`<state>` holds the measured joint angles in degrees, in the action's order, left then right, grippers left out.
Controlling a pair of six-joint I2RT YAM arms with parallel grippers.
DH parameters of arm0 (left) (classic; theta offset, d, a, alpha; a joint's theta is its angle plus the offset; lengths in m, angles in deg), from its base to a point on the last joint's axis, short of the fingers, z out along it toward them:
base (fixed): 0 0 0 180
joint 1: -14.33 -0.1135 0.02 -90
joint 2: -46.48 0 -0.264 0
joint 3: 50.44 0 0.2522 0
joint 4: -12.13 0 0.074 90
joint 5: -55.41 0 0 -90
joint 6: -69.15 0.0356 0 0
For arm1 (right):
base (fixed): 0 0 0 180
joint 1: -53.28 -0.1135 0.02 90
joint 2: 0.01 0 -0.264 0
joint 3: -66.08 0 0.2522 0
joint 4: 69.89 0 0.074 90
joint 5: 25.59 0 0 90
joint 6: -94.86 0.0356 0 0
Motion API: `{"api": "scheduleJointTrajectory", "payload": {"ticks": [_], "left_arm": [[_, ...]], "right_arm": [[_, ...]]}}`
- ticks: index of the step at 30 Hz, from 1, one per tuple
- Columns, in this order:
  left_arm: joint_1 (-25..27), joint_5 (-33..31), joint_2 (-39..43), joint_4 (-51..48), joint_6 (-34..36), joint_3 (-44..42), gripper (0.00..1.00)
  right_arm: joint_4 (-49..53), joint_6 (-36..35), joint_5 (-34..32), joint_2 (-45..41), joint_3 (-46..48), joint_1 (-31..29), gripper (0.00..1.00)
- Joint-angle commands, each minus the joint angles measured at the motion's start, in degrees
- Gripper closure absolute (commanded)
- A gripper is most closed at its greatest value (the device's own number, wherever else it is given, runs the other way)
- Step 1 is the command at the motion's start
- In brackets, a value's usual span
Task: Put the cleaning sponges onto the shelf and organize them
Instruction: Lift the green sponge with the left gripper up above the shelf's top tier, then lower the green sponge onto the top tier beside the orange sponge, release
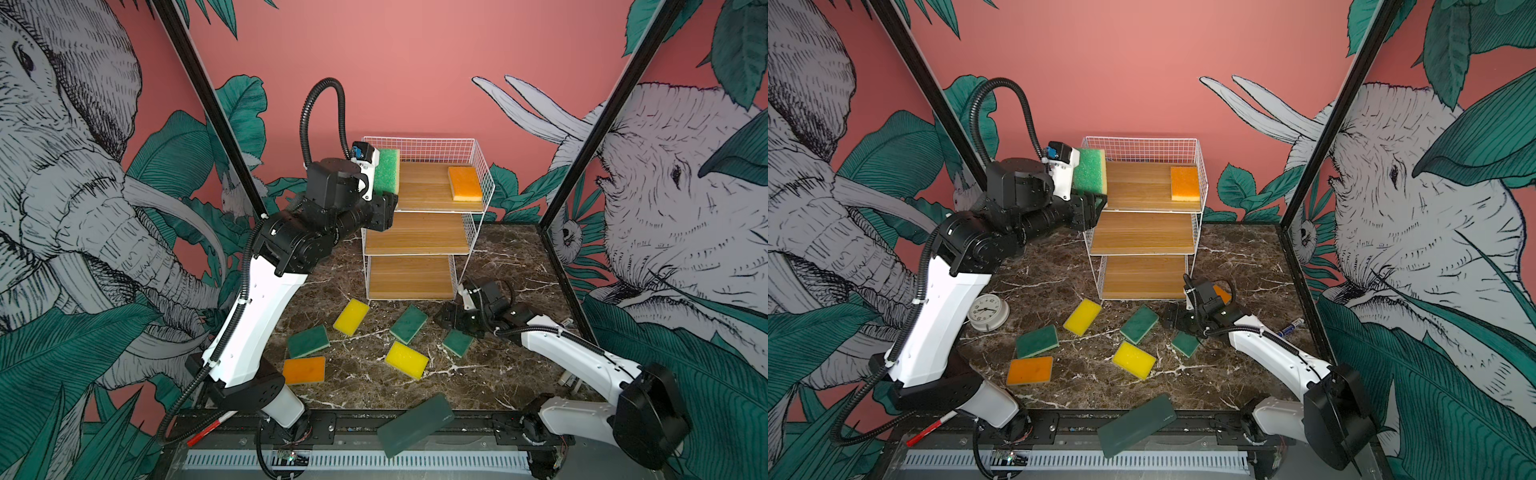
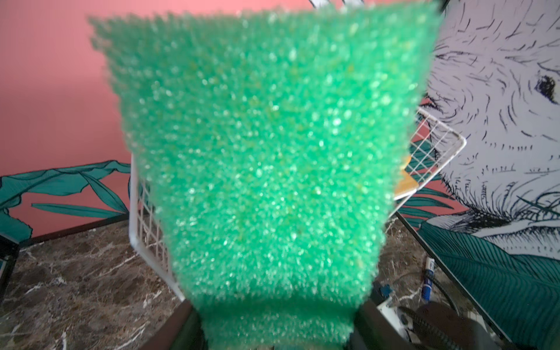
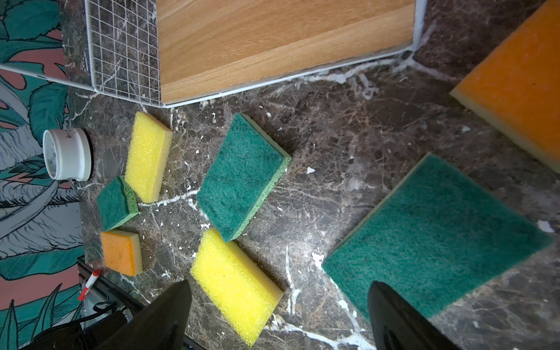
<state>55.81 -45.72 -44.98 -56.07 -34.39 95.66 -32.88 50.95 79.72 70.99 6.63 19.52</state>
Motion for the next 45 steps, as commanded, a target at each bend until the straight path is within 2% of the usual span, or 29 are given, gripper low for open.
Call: {"api": "scheduleJointTrajectory", "payload": {"ticks": [1,7,15,18,33,45], "left_arm": [[-0.1,-1.9,-2.7,4.1,2.1,3.7,0.37],[-0.2,-3.7,-5.7,6.8,1.2,4.9,0.38],[-0.2,-8.0,-8.5,2.9,-2.4,7.2,0.38],[-0.1,-10.7,-8.3,2.1,-4.7,6.1,0.38],[0.6,-14.6,-8.3,-0.4,-8.3,2.7,0.37],[1.3,-16.9,-9.1,2.9,-9.0,0.7,0.37]], "right_arm": [[-1.4,0.7,0.7,0.6,0.5,-0.3,0.07],[-2.5,2.0,0.9,-0.4,1.8,-0.3,0.07],[-3.0,1.7,1.3,-0.4,2.2,-0.3,0.07],[-3.5,1.6,1.9,-0.1,2.0,-0.4,0.07],[-6.5,2.7,2.5,-1.6,3.8,-0.3,0.07],[-7.0,2.7,2.8,-2.6,4.6,-0.3,0.07]]}}
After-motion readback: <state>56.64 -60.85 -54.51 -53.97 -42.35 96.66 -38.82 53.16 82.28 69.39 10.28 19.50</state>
